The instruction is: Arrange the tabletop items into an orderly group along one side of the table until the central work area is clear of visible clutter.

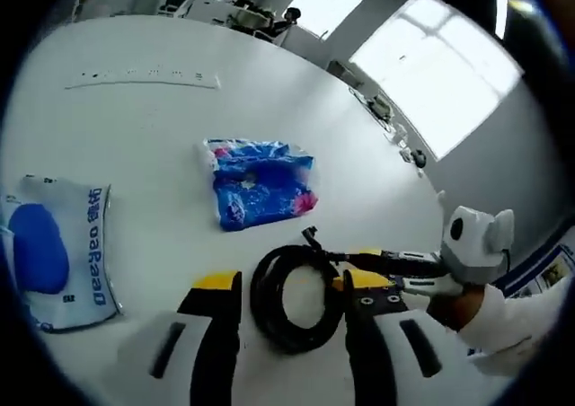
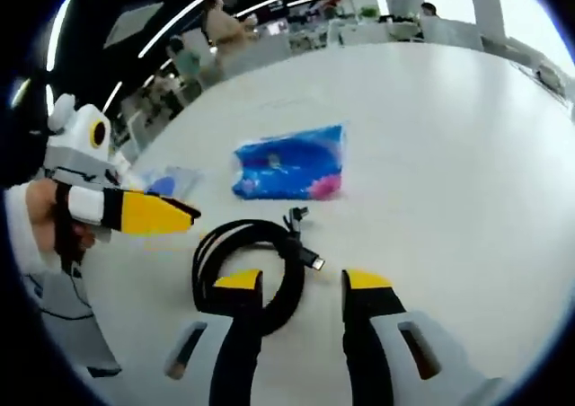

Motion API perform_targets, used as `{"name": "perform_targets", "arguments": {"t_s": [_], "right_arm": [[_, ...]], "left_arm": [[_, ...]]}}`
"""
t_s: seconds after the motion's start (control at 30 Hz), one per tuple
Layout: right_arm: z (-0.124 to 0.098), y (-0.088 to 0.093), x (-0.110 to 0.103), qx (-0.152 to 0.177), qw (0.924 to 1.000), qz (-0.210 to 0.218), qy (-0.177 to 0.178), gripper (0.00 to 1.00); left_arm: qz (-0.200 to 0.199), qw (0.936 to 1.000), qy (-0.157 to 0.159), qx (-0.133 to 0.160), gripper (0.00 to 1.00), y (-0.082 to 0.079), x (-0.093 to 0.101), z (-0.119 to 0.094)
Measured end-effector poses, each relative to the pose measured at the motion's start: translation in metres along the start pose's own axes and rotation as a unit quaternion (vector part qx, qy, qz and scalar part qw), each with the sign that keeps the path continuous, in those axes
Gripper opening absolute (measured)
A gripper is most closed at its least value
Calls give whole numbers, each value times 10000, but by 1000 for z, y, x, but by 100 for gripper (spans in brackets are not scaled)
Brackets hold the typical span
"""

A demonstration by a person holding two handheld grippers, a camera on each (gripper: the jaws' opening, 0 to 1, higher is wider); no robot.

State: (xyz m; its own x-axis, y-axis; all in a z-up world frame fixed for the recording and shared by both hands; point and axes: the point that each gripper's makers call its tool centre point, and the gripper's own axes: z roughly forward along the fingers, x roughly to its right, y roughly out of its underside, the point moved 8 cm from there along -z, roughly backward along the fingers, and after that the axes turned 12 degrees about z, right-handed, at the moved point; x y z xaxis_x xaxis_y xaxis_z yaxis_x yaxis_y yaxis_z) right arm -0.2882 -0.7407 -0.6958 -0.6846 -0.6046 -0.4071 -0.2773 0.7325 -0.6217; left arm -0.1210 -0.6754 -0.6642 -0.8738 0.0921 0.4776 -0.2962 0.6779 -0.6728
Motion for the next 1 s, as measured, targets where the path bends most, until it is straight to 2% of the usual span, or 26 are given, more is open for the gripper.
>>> {"name": "perform_targets", "arguments": {"t_s": [0.07,0.13,0.2,0.3,0.4,0.47,0.57,0.63,0.7,0.83,0.87,0.93,1.0], "right_arm": [[-10,-3,-2,109,9999,15,-17,47],[-22,-9,-8,312,9994,18,-136,53],[-36,-15,-14,455,9987,-88,-212,59],[-57,-25,-24,682,9969,-203,-337,66],[-75,-34,-36,901,9942,-92,-585,73],[-88,-38,-42,936,9929,-50,-731,77],[-102,-46,-45,987,9892,-171,-1066,80],[-108,-51,-43,919,9883,-160,-1209,81],[-112,-56,-41,951,9861,-168,-1349,80],[-112,-64,-35,989,9838,-239,-1474,78],[-112,-66,-33,971,9844,-236,-1450,78],[-114,-73,-32,1111,9825,-146,-1491,78],[-113,-78,-32,1181,9814,-116,-1507,77]], "left_arm": [[2,9997,165,193,58,-2,4,-16],[40,9989,185,439,67,-4,5,-35],[99,9977,119,653,75,-5,2,-54],[56,9966,46,825,85,-5,-3,-80],[-83,9921,-60,1252,94,-8,-7,-104],[-63,9904,-182,1368,96,-8,-8,-121],[128,9846,-619,1632,98,-11,-10,-144],[-98,9811,-769,1771,99,-11,-9,-154],[-115,9761,-992,1931,100,-12,-10,-164],[-207,9712,-1401,1917,96,-8,-11,-176],[-312,9701,-1432,1934,95,-9,-12,-181],[-245,9668,-1452,2091,95,-13,-11,-189],[-197,9667,-1502,2065,94,-15,-16,-195]]}}
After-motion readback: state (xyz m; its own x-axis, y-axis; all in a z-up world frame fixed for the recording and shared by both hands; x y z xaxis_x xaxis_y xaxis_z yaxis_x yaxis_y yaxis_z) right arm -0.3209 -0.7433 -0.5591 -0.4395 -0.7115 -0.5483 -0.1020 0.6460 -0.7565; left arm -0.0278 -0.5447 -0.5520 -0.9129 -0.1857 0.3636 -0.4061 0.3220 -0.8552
